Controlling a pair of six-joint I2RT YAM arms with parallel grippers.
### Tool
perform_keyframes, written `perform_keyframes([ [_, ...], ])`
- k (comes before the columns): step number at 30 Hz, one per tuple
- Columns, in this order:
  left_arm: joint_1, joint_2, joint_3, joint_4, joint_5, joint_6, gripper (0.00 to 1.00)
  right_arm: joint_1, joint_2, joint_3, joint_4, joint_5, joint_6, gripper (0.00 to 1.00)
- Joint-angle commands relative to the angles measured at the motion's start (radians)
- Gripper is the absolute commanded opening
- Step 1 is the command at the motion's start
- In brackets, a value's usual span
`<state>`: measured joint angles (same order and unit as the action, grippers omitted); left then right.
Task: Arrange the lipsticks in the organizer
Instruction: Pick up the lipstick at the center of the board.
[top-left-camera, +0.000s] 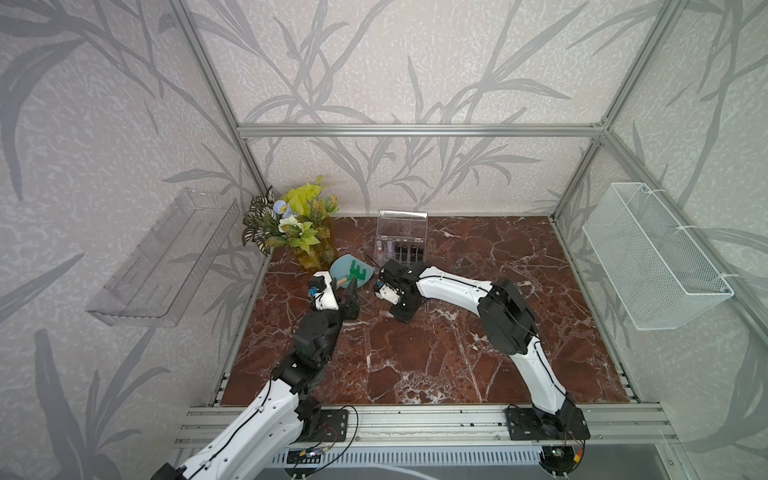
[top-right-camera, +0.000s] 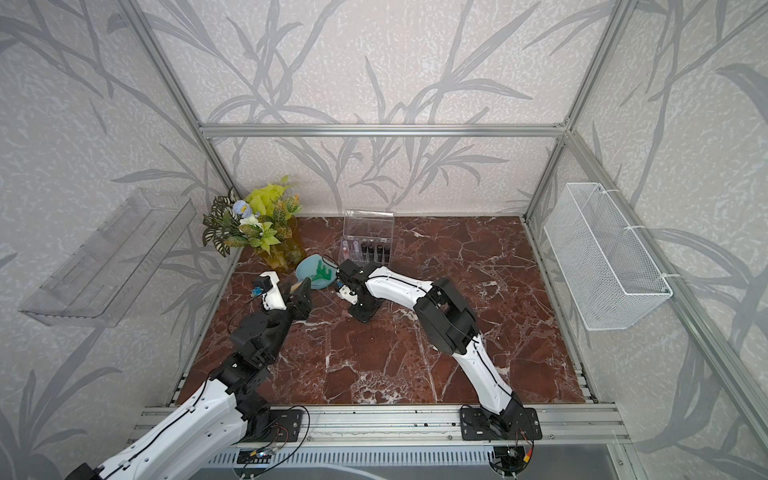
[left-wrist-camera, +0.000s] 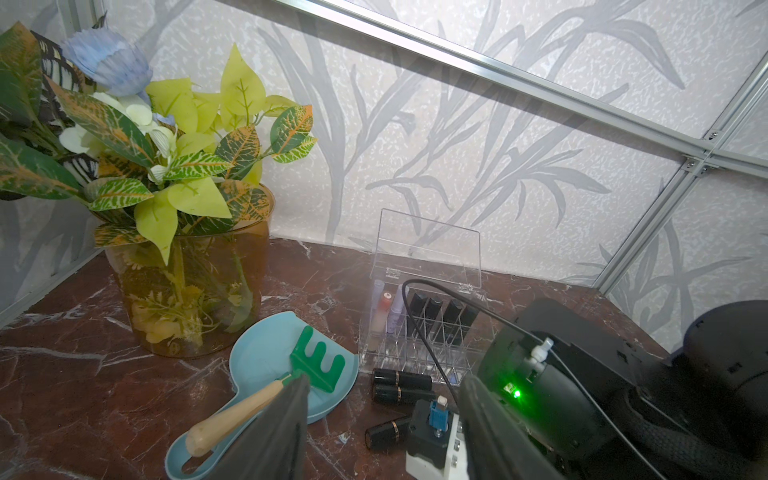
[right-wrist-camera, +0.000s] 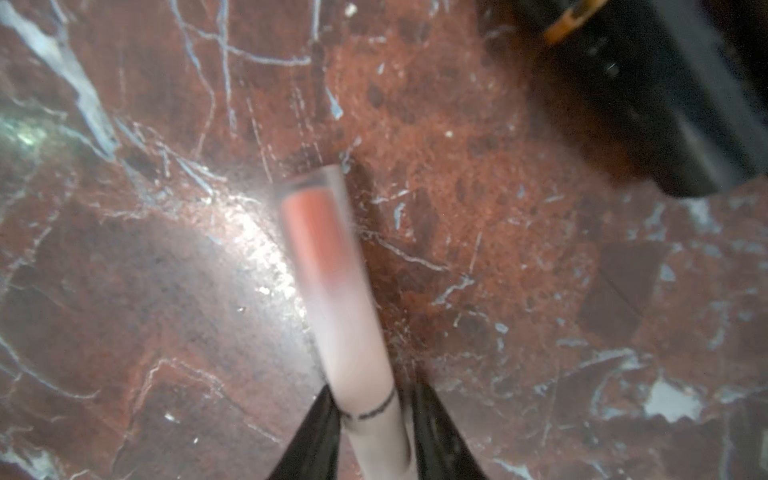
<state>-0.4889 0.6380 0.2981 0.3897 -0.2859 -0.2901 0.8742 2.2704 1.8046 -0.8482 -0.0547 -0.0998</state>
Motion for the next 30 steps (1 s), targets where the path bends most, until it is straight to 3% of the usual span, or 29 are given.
perform_keyframes([
  [1, 0.004, -0.024, 0.014, -0.022, 0.007, -0.010, 0.60, 0.012, 0.027, 0.022, -0.041, 0.016, 0.003, 0.24],
  [9, 0.004, -0.051, 0.095, -0.119, 0.100, -0.022, 0.60, 0.011, -0.095, -0.092, -0.010, -0.054, 0.012, 0.15],
  [14, 0.006, -0.021, 0.166, -0.158, 0.214, -0.073, 0.83, -0.046, -0.315, -0.288, 0.085, -0.110, 0.050, 0.13],
  [17, 0.021, 0.065, 0.236, -0.200, 0.353, -0.102, 0.91, -0.120, -0.438, -0.387, 0.143, -0.197, 0.075, 0.14],
  [22, 0.063, 0.178, 0.279, -0.147, 0.632, -0.178, 0.94, -0.225, -0.590, -0.482, 0.207, -0.334, 0.100, 0.14],
  [27, 0.108, 0.367, 0.350, -0.074, 0.963, -0.258, 0.97, -0.269, -0.706, -0.546, 0.253, -0.475, 0.117, 0.16],
  [30, 0.108, 0.442, 0.390, -0.030, 1.063, -0.319, 0.99, -0.277, -0.760, -0.573, 0.284, -0.512, 0.133, 0.17],
])
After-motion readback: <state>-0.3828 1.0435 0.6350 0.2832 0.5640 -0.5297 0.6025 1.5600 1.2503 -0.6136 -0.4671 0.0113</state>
